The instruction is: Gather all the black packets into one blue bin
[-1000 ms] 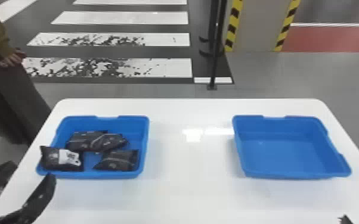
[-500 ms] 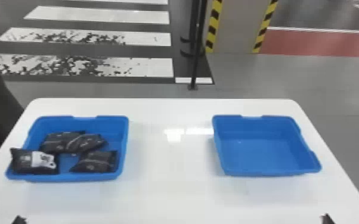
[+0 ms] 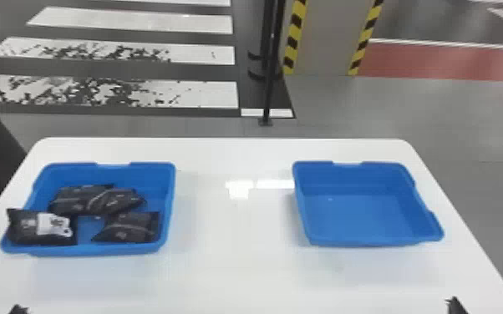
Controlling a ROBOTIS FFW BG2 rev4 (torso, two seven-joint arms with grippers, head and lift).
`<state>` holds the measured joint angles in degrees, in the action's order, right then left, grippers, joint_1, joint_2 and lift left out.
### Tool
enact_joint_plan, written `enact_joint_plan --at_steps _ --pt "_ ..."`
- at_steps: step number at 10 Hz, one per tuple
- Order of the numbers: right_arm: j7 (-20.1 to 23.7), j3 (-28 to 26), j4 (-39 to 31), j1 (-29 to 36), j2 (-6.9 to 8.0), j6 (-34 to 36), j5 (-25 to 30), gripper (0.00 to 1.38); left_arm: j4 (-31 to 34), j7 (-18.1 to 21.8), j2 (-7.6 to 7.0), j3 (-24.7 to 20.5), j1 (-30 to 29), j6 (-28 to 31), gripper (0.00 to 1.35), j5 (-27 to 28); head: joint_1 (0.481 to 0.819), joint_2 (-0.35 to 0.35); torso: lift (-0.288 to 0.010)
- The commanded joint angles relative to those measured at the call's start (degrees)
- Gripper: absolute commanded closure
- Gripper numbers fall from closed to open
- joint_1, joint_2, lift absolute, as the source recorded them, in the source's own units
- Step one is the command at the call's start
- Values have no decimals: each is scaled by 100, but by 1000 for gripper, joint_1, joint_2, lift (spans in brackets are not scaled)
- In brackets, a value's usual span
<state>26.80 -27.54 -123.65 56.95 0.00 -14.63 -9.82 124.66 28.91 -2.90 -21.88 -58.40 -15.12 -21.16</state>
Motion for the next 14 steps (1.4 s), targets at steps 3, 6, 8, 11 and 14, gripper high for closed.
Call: enact_joint_plan --at_steps 3,6,8,11,14 --pt "-17 0 26 0 5 0 -1 225 0 1 -9 17 47 92 245 3 695 -101 -110" --pt "-26 0 40 0 5 0 -46 231 -14 1 -27 51 117 120 245 3 695 -109 -110" --pt "-43 0 40 0 5 0 -46 231 0 1 -9 17 103 134 245 3 695 -108 -110" --pt "-52 0 40 0 5 0 -46 233 0 1 -35 40 103 190 245 -9 695 -107 -110" --pt "-52 0 40 -28 5 0 -35 233 -14 9 -53 74 131 246 245 -20 695 -114 -110"
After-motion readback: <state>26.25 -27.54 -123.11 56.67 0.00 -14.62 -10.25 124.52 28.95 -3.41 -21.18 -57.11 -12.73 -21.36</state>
